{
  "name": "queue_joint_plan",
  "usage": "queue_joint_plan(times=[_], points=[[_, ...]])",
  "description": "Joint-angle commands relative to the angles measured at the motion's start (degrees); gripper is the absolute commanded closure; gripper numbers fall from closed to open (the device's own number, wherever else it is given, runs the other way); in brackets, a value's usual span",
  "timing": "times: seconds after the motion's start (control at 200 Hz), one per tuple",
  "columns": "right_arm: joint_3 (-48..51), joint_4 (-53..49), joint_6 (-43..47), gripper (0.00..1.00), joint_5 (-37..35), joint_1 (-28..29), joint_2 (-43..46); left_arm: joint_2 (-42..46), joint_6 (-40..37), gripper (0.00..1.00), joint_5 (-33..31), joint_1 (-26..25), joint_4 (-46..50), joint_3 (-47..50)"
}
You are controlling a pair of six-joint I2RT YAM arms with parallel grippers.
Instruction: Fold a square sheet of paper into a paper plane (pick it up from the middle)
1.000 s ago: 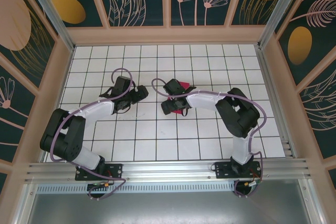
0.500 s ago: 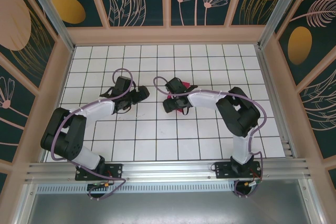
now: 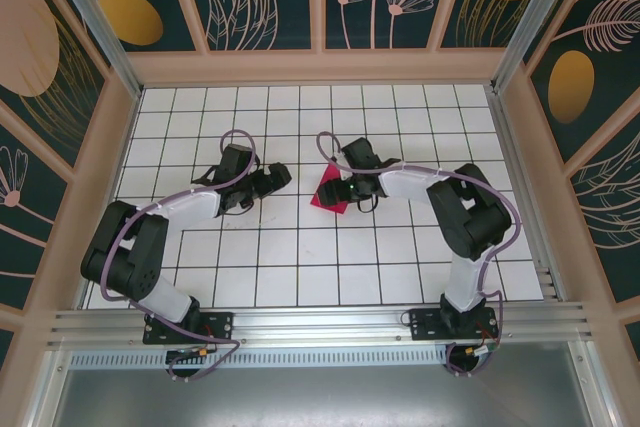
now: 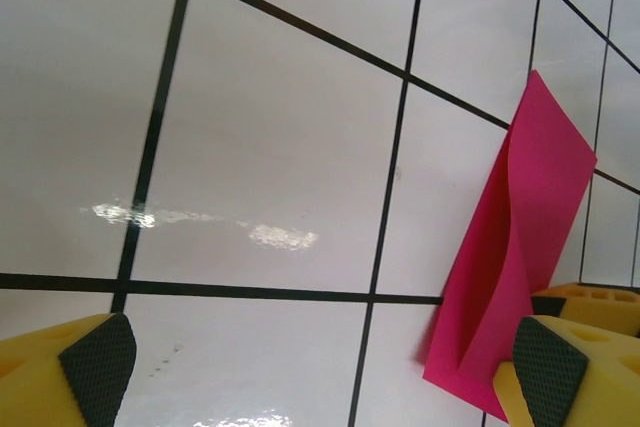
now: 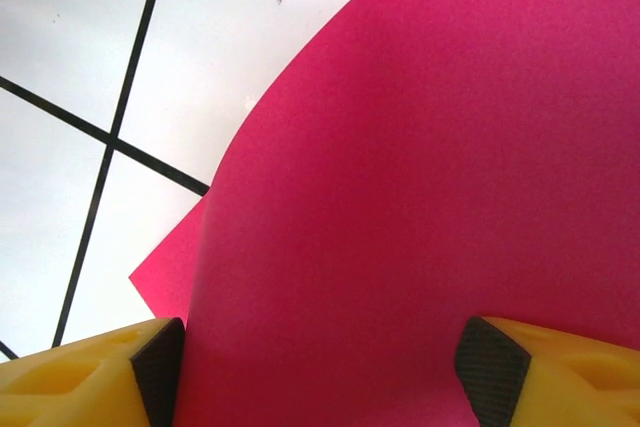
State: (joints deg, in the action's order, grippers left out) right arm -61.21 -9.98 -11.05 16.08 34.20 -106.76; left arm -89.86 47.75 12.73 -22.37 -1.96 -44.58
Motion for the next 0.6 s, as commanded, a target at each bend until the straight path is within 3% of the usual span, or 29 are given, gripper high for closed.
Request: queue_joint_plan(times=[0.0, 0.235, 0.595], points=[[3.2, -3.0, -1.3, 0.25, -0.6, -1.3, -3.8, -0.9, 0.5, 0.02, 3.9, 0.4, -3.9, -0.9], [5.6, 0.6, -1.8, 0.28, 6.9, -3.3, -3.0, -3.0, 3.1, 0.07, 15.7, -0.5, -15.9, 0.6], [8.2, 3.0, 4.2, 0.28, 13.0, -5.4, -1.9, -15.6, 8.3, 0.16, 24.2, -4.7, -23.6, -6.9]])
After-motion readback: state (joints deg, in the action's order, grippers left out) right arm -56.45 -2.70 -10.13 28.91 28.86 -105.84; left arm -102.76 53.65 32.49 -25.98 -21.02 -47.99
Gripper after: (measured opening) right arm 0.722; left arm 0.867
